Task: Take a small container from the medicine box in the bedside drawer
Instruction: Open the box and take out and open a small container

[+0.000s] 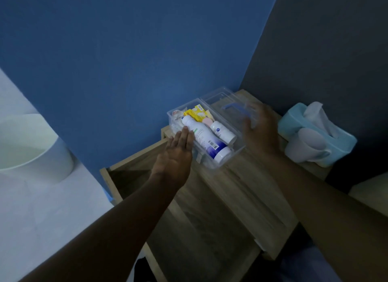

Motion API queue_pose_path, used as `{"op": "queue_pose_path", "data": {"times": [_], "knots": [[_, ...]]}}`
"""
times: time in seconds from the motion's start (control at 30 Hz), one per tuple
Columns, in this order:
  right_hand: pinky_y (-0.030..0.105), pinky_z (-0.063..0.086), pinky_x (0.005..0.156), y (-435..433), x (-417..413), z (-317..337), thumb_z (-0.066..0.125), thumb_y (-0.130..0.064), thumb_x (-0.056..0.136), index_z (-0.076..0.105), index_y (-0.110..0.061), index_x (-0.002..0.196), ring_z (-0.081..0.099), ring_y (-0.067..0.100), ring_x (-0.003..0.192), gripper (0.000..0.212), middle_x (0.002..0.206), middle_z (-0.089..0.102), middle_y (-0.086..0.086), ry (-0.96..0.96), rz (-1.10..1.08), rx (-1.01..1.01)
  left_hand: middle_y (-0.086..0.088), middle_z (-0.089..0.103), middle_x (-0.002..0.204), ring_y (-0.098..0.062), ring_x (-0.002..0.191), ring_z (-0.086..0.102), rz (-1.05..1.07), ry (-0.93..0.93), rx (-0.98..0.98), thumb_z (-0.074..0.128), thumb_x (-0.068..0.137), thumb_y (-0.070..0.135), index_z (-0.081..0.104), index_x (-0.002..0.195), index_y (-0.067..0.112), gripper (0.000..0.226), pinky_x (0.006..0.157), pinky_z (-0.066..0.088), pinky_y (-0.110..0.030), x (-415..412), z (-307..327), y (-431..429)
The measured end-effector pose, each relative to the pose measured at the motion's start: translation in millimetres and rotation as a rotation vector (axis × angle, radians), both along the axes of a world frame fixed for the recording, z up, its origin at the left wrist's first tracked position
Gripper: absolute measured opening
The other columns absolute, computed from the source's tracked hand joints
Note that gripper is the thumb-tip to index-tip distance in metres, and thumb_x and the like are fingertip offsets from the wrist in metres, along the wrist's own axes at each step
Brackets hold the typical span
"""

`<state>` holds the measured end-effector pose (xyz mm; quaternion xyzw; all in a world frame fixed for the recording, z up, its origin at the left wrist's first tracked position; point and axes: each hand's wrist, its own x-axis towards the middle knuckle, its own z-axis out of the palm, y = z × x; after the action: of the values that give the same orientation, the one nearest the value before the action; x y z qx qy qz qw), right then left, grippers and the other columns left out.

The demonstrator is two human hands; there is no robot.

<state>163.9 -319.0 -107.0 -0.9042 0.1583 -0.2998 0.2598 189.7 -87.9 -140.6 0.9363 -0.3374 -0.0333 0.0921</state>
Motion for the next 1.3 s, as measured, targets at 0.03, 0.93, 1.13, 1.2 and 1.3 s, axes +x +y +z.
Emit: {"op": "queue_pose_path", "data": {"times": [0.03, 0.93, 1.13, 1.2, 1.3], "knots": [[0.036, 0.047, 0.098, 4, 9, 4, 0.057, -0.007, 0.088, 0.063, -0.007, 0.124, 0.058, 0.027, 0.116, 0.037, 0.124, 0.064, 0.013, 0.032, 0.113, -0.051, -0.013, -0.014, 0.162, -0.027, 0.150, -0.008, -0.003, 0.003, -0.006, 0.040, 0.092, 0.003, -0.010, 0.154, 0.009, 0.079, 0.122, 0.004, -0.039, 0, -1, 0], [0.019, 0.041, 0.085, 20, 48, 36, 0.063, -0.014, 0.087, 0.073, -0.013, 0.116, 0.055, 0.006, 0.089, 0.031, 0.109, 0.070, 0.006, 0.324, 0.462, -0.221, -0.013, -0.013, 0.162, -0.028, 0.150, -0.006, -0.009, -0.008, 0.108, 0.034, 0.093, 0.009, -0.010, 0.153, 0.009, 0.075, 0.123, 0.006, -0.042, 4, 2, 0], [0.006, 0.038, 0.076, 13, -31, 89, 0.077, -0.014, 0.073, 0.077, -0.024, 0.106, 0.056, -0.012, 0.077, 0.035, 0.095, 0.063, -0.020, 0.298, 0.396, -0.122, -0.008, 0.007, 0.164, -0.028, 0.150, 0.010, 0.049, 0.127, 0.018, 0.043, 0.095, 0.027, 0.004, 0.155, 0.012, 0.074, 0.122, 0.007, -0.044, -1, 48, 5], [0.009, 0.041, 0.076, 12, -56, 106, 0.079, -0.017, 0.076, 0.076, -0.025, 0.109, 0.060, -0.010, 0.076, 0.034, 0.092, 0.059, -0.026, 0.274, 0.401, -0.072, -0.009, 0.021, 0.161, -0.028, 0.145, 0.025, 0.133, 0.285, -0.283, 0.045, 0.095, 0.025, 0.007, 0.156, 0.015, 0.072, 0.118, 0.021, -0.039, -20, 71, 1], [0.015, 0.052, 0.073, 20, -97, 130, 0.079, -0.021, 0.081, 0.074, -0.024, 0.116, 0.068, -0.002, 0.076, 0.035, 0.096, 0.065, -0.027, 0.231, 0.422, 0.016, 0.000, 0.050, 0.140, -0.023, 0.124, 0.052, 0.258, 0.617, -0.718, 0.043, 0.097, 0.027, 0.016, 0.154, 0.031, 0.064, 0.099, 0.040, -0.030, -64, 111, -16]]}}
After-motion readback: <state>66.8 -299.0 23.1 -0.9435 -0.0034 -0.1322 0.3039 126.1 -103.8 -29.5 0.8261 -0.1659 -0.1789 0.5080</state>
